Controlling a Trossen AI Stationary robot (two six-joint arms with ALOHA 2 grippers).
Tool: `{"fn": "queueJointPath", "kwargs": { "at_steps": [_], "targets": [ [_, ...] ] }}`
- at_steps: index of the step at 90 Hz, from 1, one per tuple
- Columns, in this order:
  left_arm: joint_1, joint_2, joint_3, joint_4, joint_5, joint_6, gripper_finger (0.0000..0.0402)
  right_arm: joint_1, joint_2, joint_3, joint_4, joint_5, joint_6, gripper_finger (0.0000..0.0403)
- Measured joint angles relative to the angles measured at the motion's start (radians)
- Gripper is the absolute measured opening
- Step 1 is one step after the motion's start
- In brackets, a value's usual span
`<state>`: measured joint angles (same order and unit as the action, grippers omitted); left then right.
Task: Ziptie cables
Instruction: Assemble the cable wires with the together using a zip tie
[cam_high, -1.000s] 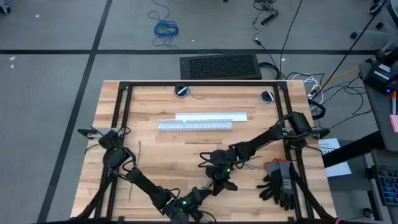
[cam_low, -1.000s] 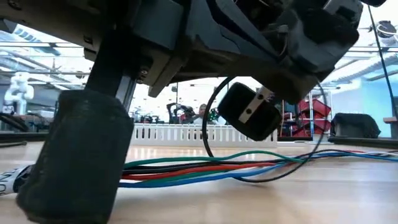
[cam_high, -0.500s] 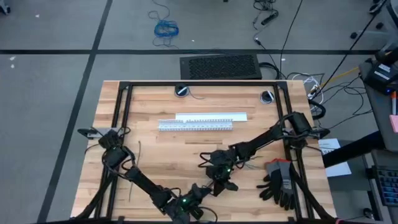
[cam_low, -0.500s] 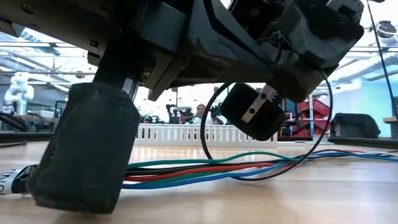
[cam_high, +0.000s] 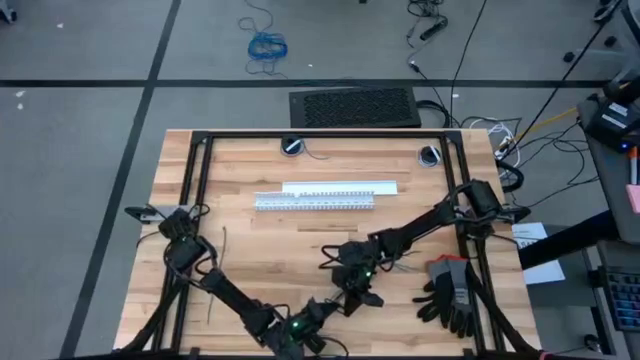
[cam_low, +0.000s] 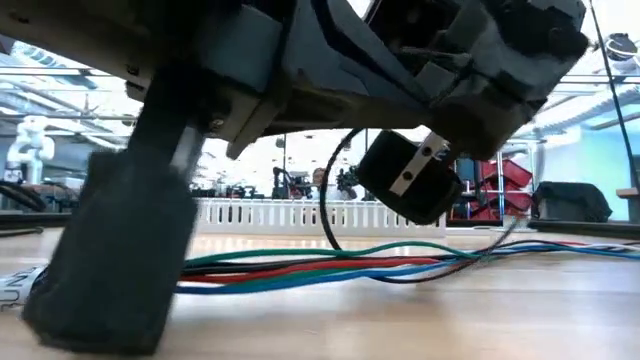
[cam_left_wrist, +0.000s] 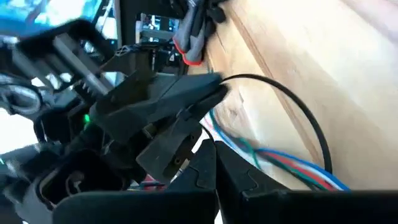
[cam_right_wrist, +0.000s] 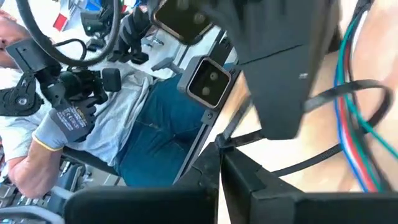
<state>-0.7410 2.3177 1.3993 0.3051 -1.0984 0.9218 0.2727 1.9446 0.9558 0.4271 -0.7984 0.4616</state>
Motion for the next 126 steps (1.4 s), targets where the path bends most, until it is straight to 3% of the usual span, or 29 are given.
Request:
{"fn": "queueJointPath", "kwargs": {
  "at_steps": [12, 41, 68, 87, 126],
  "targets": [
    [0.005, 0.001, 0.032, -0.115, -0.002, -0.002, 0.0000, -0.006, 0.000, 0.000, 0.026, 0.008, 0.021, 0.0000],
    [0.001, 0.002, 0.035, -0.113, -0.040, -0.027, 0.0000, -0.001, 0.000, 0.000, -0.047, 0.025, -0.015, 0.0005],
    [-0.011, 0.002, 0.035, -0.110, -0.045, -0.171, 0.0000, 0.031, -0.002, 0.000, -0.113, 0.118, -0.071, 0.0082],
    [-0.016, 0.001, 0.036, -0.120, -0.019, -0.237, 0.0000, 0.033, -0.004, 0.000, -0.121, 0.121, -0.097, 0.0131],
    [-0.017, 0.000, 0.033, -0.148, 0.051, -0.341, 0.0000, 0.020, -0.081, 0.000, -0.126, 0.124, -0.118, 0.0143]
  ]
}}
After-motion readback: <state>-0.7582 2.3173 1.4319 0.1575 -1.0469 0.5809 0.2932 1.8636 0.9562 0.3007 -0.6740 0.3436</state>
